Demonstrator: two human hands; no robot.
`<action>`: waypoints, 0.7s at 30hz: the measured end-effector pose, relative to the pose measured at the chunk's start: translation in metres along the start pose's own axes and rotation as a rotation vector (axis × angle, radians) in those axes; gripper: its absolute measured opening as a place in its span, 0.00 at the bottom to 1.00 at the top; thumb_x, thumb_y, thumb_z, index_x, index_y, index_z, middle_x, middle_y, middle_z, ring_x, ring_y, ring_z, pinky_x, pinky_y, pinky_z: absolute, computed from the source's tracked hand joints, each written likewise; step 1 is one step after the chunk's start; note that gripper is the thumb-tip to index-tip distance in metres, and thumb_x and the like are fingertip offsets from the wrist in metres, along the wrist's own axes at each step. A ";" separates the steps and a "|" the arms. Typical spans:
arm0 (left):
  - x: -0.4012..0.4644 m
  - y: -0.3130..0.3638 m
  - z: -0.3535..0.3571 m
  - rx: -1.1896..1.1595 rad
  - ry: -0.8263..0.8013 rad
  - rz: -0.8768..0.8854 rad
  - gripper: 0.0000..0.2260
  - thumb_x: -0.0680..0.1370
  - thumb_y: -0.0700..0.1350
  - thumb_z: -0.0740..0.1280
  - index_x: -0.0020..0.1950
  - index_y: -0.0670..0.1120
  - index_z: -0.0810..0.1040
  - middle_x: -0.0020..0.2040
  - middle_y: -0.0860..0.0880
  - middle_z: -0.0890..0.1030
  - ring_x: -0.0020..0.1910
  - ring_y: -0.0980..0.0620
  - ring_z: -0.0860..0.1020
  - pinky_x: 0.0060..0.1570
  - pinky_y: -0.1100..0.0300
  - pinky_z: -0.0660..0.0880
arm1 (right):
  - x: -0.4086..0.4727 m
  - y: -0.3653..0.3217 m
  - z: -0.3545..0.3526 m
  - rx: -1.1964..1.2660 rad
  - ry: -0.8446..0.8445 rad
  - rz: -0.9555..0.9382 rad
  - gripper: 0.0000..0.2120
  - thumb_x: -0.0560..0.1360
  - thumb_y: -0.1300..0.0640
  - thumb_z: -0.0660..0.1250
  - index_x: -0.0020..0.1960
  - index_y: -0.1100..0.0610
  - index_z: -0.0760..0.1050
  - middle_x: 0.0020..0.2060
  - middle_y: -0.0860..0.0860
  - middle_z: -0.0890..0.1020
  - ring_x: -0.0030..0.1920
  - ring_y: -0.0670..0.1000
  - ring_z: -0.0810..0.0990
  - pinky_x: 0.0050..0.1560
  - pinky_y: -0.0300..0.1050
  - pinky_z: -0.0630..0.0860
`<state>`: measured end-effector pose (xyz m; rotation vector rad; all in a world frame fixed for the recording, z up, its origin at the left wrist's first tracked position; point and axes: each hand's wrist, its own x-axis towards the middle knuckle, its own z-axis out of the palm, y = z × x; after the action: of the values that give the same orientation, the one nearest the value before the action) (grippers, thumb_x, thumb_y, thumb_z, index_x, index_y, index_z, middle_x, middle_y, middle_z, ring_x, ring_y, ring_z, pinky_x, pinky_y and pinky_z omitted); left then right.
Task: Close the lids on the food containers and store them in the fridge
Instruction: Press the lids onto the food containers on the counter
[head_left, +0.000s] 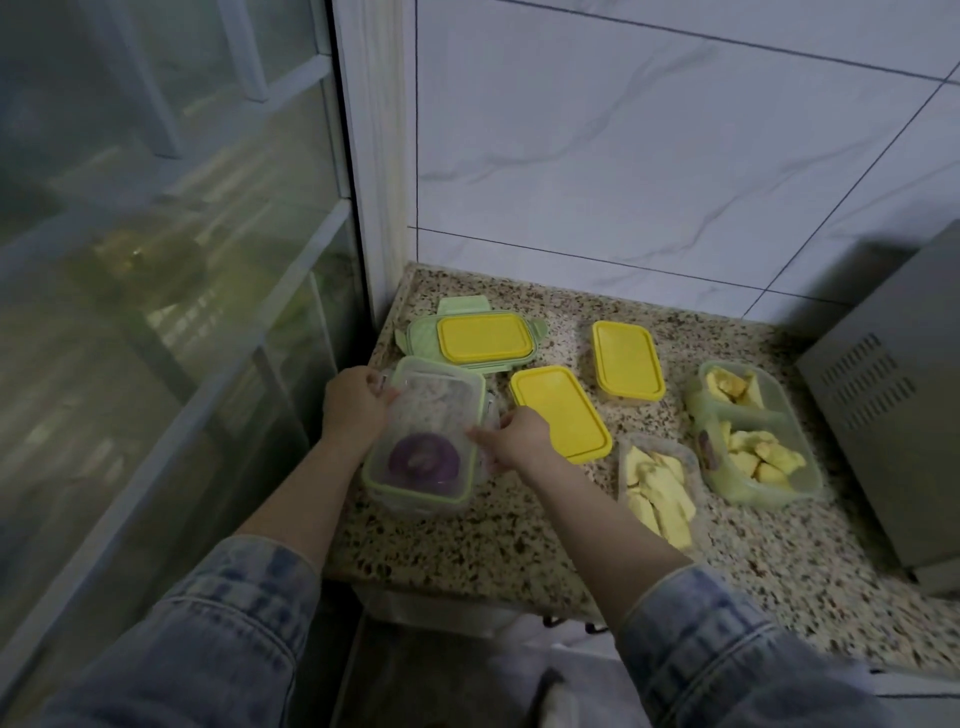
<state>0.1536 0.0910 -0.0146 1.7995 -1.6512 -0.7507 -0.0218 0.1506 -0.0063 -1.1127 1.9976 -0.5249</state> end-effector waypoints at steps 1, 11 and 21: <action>0.000 -0.002 0.000 0.000 -0.001 0.005 0.13 0.75 0.45 0.70 0.36 0.42 0.71 0.35 0.43 0.72 0.37 0.47 0.71 0.39 0.55 0.67 | 0.000 0.001 0.003 0.004 0.005 0.006 0.17 0.71 0.48 0.73 0.42 0.61 0.72 0.45 0.63 0.84 0.49 0.61 0.83 0.53 0.57 0.79; -0.008 -0.029 0.007 -0.061 0.002 -0.006 0.05 0.76 0.45 0.68 0.47 0.43 0.77 0.43 0.45 0.76 0.43 0.48 0.74 0.44 0.57 0.69 | -0.001 0.004 0.016 0.031 0.056 0.012 0.16 0.70 0.50 0.74 0.43 0.59 0.70 0.40 0.56 0.78 0.44 0.58 0.83 0.37 0.48 0.78; -0.007 -0.031 0.013 -0.143 0.012 -0.108 0.17 0.76 0.46 0.69 0.62 0.39 0.76 0.58 0.41 0.79 0.56 0.44 0.77 0.56 0.54 0.73 | 0.007 0.014 0.018 0.187 0.016 0.021 0.15 0.71 0.52 0.73 0.40 0.59 0.70 0.34 0.54 0.78 0.40 0.57 0.81 0.48 0.58 0.81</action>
<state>0.1641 0.0995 -0.0464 1.7987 -1.4632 -0.8814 -0.0171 0.1525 -0.0291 -0.9742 1.9272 -0.6963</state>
